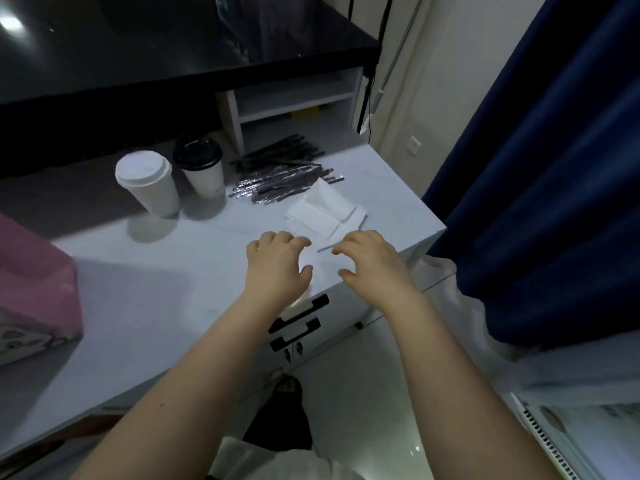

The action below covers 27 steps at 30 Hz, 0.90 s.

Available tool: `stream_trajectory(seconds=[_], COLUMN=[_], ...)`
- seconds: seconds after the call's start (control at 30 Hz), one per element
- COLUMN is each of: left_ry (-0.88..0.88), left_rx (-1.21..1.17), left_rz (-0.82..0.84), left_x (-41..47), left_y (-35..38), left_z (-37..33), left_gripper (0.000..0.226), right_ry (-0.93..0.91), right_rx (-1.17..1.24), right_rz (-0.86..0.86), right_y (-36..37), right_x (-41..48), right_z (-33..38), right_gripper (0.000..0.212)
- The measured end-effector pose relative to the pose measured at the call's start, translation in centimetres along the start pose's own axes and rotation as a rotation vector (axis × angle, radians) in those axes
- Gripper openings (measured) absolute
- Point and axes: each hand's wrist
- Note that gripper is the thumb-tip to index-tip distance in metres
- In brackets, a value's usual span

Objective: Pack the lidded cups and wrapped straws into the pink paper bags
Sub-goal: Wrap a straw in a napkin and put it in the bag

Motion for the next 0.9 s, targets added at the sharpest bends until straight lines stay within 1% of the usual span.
stream_trajectory(seconds=[0.1, 0.3, 0.5, 0.63, 0.77, 0.83, 0.9], left_ry=[-0.047, -0.171, -0.294, -0.39, -0.495, -0.516, -0.545], left_rx=[-0.031, -0.081, -0.068, -0.034, -0.04, -0.046, -0.049], left_rz=[0.029, -0.028, -0.034, -0.079, -0.142, -0.166, -0.196], left_x=[3.8, 11.5, 15.5, 17.3, 18.9, 19.5, 20.3], left_y=[1.6, 4.0, 5.9, 7.1, 7.8, 8.1, 8.2], left_z=[1.7, 4.4, 5.5, 6.3, 6.1, 5.7, 5.3], left_gripper=[0.047, 0.043, 0.041, 0.038, 0.037, 0.035, 0.035], right_ry=[0.009, 0.06, 0.047, -0.031, -0.06, -0.069, -0.12], right_rx=[0.008, 0.072, 0.159, 0.2, 0.11, 0.107, 0.135], right_rz=[0.029, 0.005, 0.056, 0.054, 0.089, 0.074, 0.047], right_y=[0.6, 2.9, 5.5, 6.8, 8.5, 9.0, 9.7], right_x=[4.5, 11.6, 16.7, 21.6, 26.2, 28.2, 30.1], right_z=[-0.6, -2.0, -4.1, -5.3, -6.2, -7.1, -7.6], right_gripper=[0.035, 0.033, 0.03, 0.029, 0.025, 0.026, 0.029])
Point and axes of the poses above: each hand's wrist, its own x-axis towards the middle knuckle, its own y-axis out of the palm, z = x × y, and after that the axes turned 11 degrees about -z, right-handed
